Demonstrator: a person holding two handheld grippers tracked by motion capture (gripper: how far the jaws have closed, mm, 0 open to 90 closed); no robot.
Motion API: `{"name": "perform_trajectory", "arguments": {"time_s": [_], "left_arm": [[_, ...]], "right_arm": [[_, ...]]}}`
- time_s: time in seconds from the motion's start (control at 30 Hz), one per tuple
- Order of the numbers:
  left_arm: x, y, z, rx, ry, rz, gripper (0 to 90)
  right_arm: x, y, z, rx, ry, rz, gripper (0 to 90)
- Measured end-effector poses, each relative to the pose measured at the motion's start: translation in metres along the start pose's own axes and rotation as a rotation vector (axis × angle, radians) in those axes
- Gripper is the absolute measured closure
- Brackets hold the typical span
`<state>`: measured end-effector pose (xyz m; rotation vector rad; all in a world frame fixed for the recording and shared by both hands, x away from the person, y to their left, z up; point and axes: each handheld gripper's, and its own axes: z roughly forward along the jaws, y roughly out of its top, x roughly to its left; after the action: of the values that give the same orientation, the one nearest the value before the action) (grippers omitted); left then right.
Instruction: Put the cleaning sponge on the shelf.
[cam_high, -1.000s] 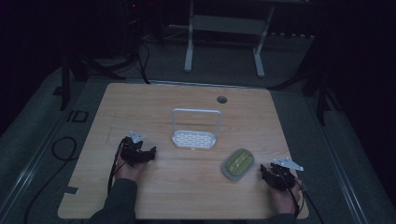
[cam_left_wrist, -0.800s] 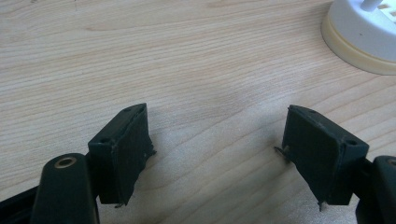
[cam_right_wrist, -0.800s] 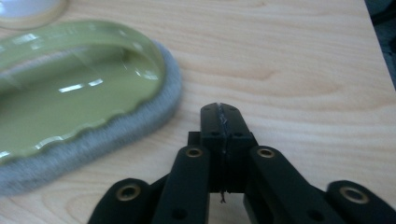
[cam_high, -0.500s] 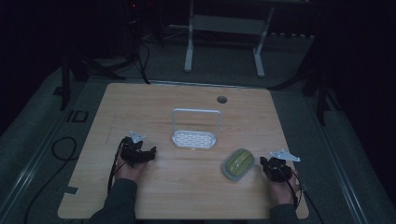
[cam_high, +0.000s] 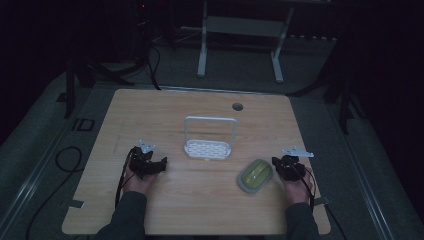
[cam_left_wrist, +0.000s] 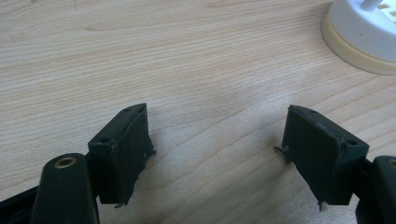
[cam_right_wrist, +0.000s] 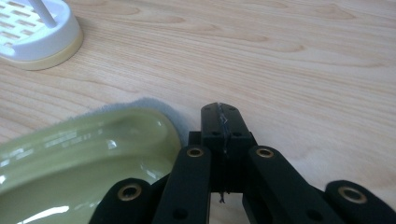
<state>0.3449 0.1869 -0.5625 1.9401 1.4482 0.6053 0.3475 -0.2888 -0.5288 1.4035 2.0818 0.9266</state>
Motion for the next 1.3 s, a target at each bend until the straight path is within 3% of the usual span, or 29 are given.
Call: {"name": "perform_trajectory", "arguments": {"time_s": [0.17,0.53,1.3], "left_arm": [[0.000,0.000,0.000,0.000,0.000,0.000,23.4],[0.000,0.000,0.000,0.000,0.000,0.000,23.4],[0.000,0.000,0.000,0.000,0.000,0.000,23.4]], "right_arm": [[0.003,0.005,0.010,0.018,0.020,-0.007,90.0],[0.003,0.001,0.010,0.031,0.042,-0.018,90.0],[0.010,-0.021,-0.013,0.043,0.086,-0.068,90.0]]}}
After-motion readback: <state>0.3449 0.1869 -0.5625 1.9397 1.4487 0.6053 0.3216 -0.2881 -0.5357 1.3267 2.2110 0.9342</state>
